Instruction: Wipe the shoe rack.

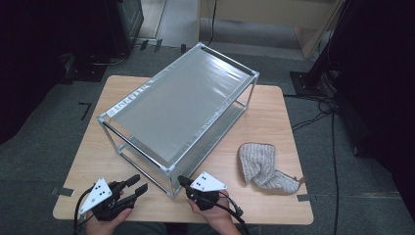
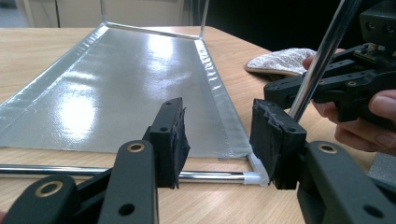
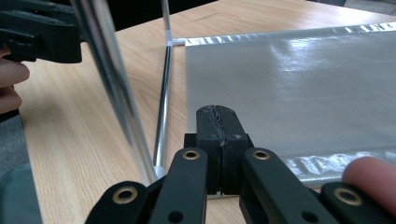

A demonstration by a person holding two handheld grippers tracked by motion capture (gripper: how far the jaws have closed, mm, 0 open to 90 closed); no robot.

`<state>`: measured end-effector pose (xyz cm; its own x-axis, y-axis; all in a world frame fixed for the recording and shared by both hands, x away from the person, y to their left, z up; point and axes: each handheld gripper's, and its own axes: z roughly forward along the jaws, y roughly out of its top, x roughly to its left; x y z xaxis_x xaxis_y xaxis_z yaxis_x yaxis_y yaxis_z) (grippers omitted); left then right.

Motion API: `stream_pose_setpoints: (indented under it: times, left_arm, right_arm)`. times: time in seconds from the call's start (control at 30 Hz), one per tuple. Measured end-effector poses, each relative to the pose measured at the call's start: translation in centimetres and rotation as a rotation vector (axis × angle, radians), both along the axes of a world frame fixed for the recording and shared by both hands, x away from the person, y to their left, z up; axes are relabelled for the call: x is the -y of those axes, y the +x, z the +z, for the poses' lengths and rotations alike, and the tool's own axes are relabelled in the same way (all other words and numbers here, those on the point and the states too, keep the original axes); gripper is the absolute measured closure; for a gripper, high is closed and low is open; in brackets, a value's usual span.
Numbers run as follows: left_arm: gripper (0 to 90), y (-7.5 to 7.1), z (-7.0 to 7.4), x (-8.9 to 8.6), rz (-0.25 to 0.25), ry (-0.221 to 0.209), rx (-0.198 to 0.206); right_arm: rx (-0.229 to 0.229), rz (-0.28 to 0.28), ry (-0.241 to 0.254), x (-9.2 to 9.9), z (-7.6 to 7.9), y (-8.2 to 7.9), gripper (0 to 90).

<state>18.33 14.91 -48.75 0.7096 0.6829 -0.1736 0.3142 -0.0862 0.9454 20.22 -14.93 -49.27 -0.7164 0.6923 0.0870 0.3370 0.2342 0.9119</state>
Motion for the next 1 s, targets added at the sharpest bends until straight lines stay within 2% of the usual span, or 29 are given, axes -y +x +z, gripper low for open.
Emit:
stream_pose_setpoints:
  times: [0.13,0.27,0.33,0.4,0.6,0.8,0.87,1.0]
  left_arm:
    - [54.6,0.2,0.0,0.1,-0.002,-0.003,0.0]
    - [54.6,0.5,0.0,0.2,-0.004,-0.003,-0.001]
    - [54.6,0.7,0.0,0.3,-0.005,-0.004,-0.002]
    - [54.6,0.8,-0.1,0.3,-0.004,-0.007,-0.007]
    - [54.7,0.6,-0.1,0.2,-0.002,0.002,-0.008]
    - [54.7,0.2,0.0,-0.6,0.027,-0.002,-0.011]
    - [54.8,0.2,0.0,-0.6,0.033,-0.002,-0.011]
    - [54.8,0.2,-0.1,-0.5,0.03,0.004,-0.014]
  right_arm:
    - [-0.004,-0.006,0.023,0.6,0.2,-0.1,86.6]
    - [-0.018,0.036,0.073,1.2,0.2,-0.2,65.8]
    - [-0.013,0.066,0.083,1.3,0.2,-0.4,58.0]
    - [-0.008,0.1,0.092,1.2,0.2,-0.6,54.7]
    - [-0.002,0.146,0.094,-0.1,0.3,-1.0,54.1]
    - [-0.003,0.168,0.097,-0.9,0.3,-1.0,54.4]
    - [0.009,0.155,0.087,-1.2,0.3,-1.1,60.2]
    - [0.02,0.143,0.063,-1.6,0.4,-1.2,78.7]
